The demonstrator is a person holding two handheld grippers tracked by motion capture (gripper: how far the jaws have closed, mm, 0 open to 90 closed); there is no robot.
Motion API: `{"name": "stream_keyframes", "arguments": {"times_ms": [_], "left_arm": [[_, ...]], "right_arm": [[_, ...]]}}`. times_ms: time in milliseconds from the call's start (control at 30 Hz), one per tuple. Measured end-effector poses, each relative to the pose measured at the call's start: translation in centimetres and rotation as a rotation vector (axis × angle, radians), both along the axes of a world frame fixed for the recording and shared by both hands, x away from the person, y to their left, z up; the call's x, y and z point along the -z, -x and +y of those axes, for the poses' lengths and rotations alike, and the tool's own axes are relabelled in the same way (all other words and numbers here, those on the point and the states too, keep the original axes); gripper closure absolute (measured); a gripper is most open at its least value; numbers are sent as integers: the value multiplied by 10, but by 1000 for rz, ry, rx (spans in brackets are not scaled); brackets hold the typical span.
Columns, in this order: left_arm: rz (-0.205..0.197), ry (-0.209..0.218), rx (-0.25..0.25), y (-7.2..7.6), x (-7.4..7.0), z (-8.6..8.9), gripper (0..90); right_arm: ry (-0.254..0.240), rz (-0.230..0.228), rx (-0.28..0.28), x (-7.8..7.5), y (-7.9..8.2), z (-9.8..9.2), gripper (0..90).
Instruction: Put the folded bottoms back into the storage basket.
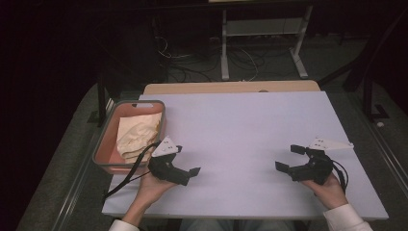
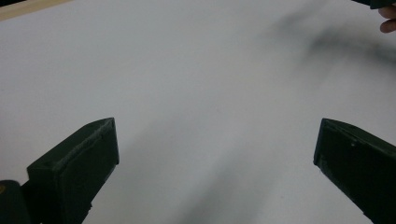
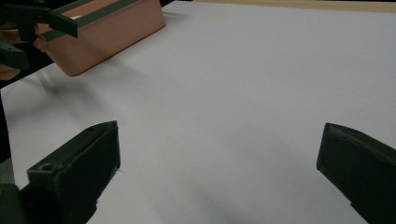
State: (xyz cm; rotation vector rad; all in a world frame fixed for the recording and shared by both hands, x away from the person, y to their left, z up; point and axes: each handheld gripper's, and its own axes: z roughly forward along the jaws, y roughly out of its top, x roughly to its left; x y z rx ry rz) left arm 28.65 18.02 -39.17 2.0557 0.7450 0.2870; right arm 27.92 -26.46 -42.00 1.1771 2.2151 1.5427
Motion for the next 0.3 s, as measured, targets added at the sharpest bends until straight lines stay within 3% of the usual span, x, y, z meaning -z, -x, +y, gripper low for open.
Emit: {"name": "stream_keyframes", "arguments": {"times_ms": [300], "left_arm": [[1,-3,7,2,2,0,0]], "right_arm": [[11,16,22,7,9,-9,0]]}}
